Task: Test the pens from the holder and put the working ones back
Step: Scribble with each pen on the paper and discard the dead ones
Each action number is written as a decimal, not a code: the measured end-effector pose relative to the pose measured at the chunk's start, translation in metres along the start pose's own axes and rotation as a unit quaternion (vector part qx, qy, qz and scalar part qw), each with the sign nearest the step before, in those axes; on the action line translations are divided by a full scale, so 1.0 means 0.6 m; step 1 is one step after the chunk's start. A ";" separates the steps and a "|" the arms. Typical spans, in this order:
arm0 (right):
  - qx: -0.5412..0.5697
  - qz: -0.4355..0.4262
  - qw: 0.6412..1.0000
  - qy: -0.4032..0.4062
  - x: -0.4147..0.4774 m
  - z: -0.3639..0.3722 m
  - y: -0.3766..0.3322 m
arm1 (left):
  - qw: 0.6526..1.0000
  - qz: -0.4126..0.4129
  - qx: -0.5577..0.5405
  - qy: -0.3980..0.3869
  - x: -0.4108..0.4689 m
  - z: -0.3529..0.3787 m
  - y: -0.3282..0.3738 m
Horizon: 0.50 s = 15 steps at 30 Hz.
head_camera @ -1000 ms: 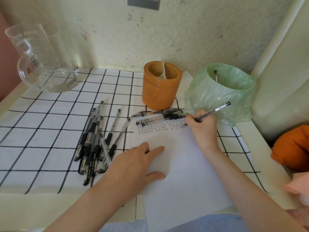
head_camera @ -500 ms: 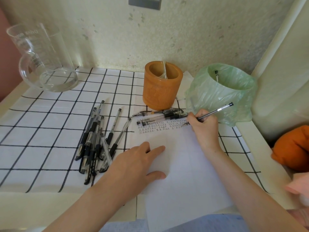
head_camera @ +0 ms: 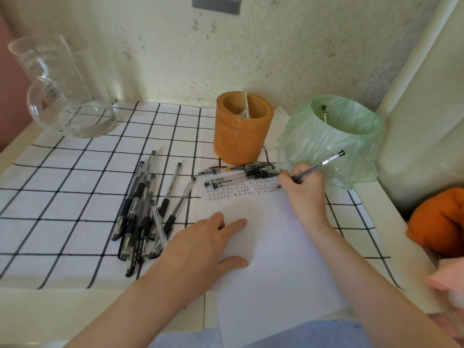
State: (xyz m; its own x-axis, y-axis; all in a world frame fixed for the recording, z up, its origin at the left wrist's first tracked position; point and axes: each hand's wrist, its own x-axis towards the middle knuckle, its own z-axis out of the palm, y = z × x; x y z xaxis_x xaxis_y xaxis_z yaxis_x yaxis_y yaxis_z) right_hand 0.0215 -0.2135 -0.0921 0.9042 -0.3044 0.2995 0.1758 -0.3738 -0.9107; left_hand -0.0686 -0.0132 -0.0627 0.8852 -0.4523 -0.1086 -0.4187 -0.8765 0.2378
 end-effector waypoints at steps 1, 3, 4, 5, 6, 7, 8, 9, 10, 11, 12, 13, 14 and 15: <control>0.000 -0.001 1.000 0.002 0.000 0.000 0.000 | 1.000 -0.001 0.002 -0.002 0.000 0.000 0.000; 0.001 -0.002 1.000 0.004 0.000 0.000 -0.001 | 1.000 -0.001 0.000 -0.008 0.000 -0.001 -0.002; -0.001 -0.003 1.000 0.005 -0.001 0.000 -0.001 | 1.000 -0.001 -0.004 -0.008 -0.001 -0.002 -0.001; -0.004 -0.004 1.000 0.005 -0.001 0.000 -0.001 | 1.000 -0.001 -0.006 -0.009 -0.001 -0.002 -0.001; -0.005 -0.004 1.000 0.005 -0.001 0.000 -0.002 | 1.000 0.001 -0.009 -0.004 -0.002 -0.002 0.000; -0.008 -0.004 1.000 0.005 -0.001 0.000 -0.002 | 1.000 0.000 -0.009 -0.009 -0.001 -0.003 0.000; -0.011 -0.004 1.000 0.005 -0.001 0.000 -0.001 | 1.000 -0.001 -0.010 -0.011 0.000 -0.002 0.000; -0.014 -0.003 1.000 0.003 0.000 0.000 0.001 | 1.000 -0.001 -0.012 -0.016 -0.001 -0.001 -0.001; -0.015 -0.001 1.000 0.001 0.001 -0.001 0.002 | 1.000 0.009 -0.014 -0.012 -0.001 0.001 -0.002; -0.014 0.003 1.000 -0.001 0.001 -0.001 0.003 | 1.000 0.017 -0.023 -0.006 -0.003 0.002 -0.001; -0.010 0.009 1.000 -0.003 0.001 -0.002 0.004 | 0.999 0.025 -0.041 0.014 -0.003 0.003 0.001; -0.002 0.017 1.000 -0.004 0.001 -0.002 0.003 | 0.995 0.021 -0.090 0.034 -0.002 0.003 0.001; 0.012 0.026 1.000 -0.002 0.001 -0.003 -0.001 | 0.986 0.001 -0.161 0.051 0.003 -0.002 0.003; 0.031 0.036 0.999 0.004 0.000 -0.004 -0.009 | 0.969 -0.030 -0.240 0.054 0.008 -0.003 0.002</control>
State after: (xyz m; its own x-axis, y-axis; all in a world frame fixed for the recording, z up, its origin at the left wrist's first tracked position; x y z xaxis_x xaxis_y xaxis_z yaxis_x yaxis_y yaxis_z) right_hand 0.0198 -0.2136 -0.0866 0.9119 -0.3360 0.2357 0.1352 -0.2963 -0.9455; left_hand -0.0648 -0.0162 -0.0609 0.9318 -0.3607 -0.0399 -0.2472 -0.7114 0.6579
